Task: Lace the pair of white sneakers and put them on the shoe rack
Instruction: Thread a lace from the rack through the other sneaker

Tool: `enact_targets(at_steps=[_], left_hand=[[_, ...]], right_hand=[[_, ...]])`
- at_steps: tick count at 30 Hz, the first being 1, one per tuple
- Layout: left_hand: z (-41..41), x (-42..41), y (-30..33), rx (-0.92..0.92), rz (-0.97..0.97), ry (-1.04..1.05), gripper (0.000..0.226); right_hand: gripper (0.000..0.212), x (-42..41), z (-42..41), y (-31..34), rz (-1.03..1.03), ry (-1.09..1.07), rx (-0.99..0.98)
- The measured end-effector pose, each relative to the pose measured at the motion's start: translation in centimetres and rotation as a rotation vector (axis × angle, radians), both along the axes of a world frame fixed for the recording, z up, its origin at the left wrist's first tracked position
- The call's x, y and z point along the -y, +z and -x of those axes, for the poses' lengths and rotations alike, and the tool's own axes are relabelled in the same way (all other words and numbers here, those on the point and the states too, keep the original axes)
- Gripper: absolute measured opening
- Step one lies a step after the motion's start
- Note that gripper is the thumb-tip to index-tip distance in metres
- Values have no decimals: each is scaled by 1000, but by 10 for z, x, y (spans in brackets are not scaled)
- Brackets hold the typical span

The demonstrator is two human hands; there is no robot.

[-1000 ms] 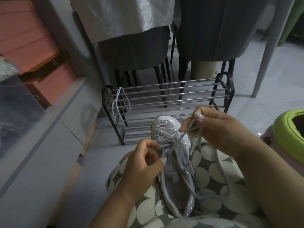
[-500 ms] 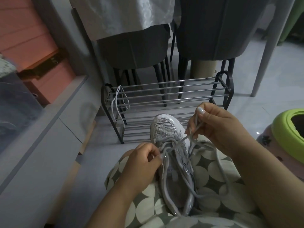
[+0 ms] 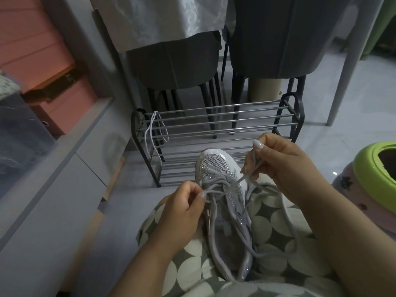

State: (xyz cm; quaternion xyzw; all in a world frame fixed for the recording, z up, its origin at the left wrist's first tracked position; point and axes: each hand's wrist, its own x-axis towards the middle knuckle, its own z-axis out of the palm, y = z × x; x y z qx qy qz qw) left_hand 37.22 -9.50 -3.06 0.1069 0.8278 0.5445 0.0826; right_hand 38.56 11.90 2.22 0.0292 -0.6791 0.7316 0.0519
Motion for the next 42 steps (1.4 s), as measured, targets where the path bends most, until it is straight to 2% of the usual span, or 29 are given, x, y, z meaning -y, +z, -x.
enact_targets(at_steps=[4, 6, 10, 12, 13, 16, 18, 20, 25, 28, 33, 39, 40, 42], left_hand=[[3, 2, -2, 36, -122, 57, 4], [3, 3, -1, 40, -130, 42, 6], [3, 5, -1, 31, -81, 23, 10], [3, 4, -1, 23, -85, 38, 12], [3, 4, -2, 23, -96, 35, 11], [3, 4, -1, 34, -146, -12, 2], [3, 4, -1, 55, -211, -47, 15], [2, 3, -1, 64, -233, -73, 30], [2, 3, -3, 13, -198, -81, 32], [0, 2, -2, -39, -152, -143, 38], [-1, 4, -2, -76, -80, -161, 33], [-3, 3, 3, -22, -199, -27, 31], [-2, 3, 2, -17, -206, -14, 31], [-2, 3, 2, -21, -209, 8, 31]], right_hand=[[38, 6, -8, 11, -360, -67, -115], [36, 9, -14, 19, -454, -5, -173], [24, 21, -29, 37, -581, 550, -158], [26, 25, -33, 40, -674, 736, -90], [30, 26, -32, 41, -717, 730, -71], [38, 24, -22, 33, -961, 496, -125], [31, 28, -16, 27, -1142, 406, -135], [21, 34, -15, 20, -1230, 404, -105], [26, 33, -14, 19, -1449, 282, -22], [30, 34, -16, 19, -1511, 271, -34], [25, 37, -14, 14, -1542, 296, 3], [13, 39, -8, -1, -1395, 319, 74], [15, 37, -7, -3, -1342, 327, 106], [18, 32, -3, -5, -1093, 371, 213]])
